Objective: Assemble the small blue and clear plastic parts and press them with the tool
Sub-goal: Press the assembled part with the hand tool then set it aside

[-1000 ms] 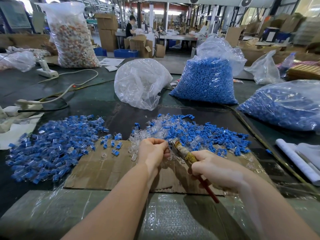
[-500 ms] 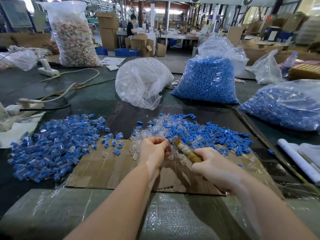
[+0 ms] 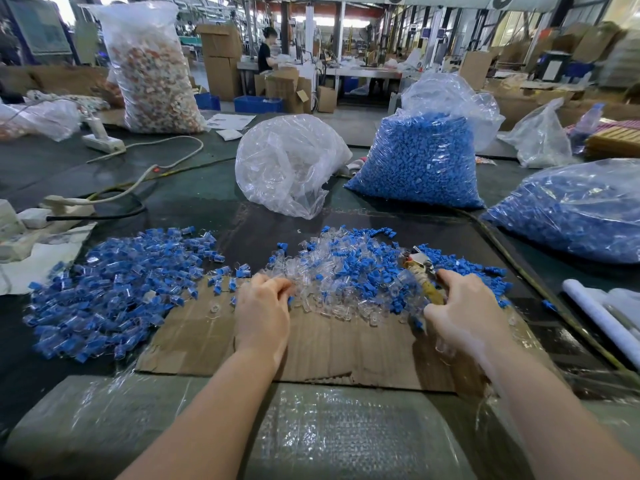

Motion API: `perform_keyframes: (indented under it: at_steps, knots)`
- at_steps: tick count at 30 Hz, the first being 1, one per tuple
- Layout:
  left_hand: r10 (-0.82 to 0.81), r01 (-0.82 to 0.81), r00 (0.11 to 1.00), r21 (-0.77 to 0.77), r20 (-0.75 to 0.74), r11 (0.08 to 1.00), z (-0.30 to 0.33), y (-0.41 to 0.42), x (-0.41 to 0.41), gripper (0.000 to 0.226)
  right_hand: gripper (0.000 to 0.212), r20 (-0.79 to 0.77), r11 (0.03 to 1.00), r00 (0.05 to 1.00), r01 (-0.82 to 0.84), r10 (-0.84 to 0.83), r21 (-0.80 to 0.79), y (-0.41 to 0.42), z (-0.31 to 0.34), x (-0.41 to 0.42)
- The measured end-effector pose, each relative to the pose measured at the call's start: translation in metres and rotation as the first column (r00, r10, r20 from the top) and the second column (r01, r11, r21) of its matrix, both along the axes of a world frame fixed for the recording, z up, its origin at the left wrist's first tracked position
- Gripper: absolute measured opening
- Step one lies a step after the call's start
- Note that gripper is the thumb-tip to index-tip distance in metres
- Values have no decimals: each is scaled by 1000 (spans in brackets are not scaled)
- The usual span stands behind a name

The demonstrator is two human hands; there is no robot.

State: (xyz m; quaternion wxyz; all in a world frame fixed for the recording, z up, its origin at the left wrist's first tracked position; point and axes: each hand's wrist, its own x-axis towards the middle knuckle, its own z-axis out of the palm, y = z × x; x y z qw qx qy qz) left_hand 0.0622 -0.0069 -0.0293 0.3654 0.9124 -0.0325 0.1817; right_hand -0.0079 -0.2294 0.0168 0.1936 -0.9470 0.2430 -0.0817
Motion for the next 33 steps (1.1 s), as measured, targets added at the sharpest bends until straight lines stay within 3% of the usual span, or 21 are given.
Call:
perform_keyframes:
  at_steps: [5,8,12,17,20,23,29,33]
  knots:
    - [237,-240,971,115,46,964,-1,14,-3,22,62,-20,998,999,43,-44,-45,-10,-4,2]
    - [391,-383,917,103,-75,918,0,27,-5,37,61,-18,996,998,60,-61,-59,-14,-6,3]
    - [424,-402,872,135,-245,906,-2,39,-5,42,57,-22,993,996,83,-85,-88,-18,-9,5]
    - [351,-352,911,35,-216,935,-6,38,-1,36,50,-48,988,994,96,-102,-117,-21,-12,4]
    - [321,-328,942,-68,-96,942,-4,35,-2,21,49,-58,986,994,84,-93,-146,-23,-15,3]
    - [186,-178,982,-192,25,965,2,22,-5,20,48,-68,983,993,80,-92,-162,-22,-17,3]
    - [-102,56,991,-423,-87,904,10,-14,-10,14,53,-122,982,989,63,-86,-177,-21,-18,0]
    - [-251,171,961,-464,-114,869,8,-32,-20,15,37,103,967,995,27,-1,-255,-7,-15,-10]
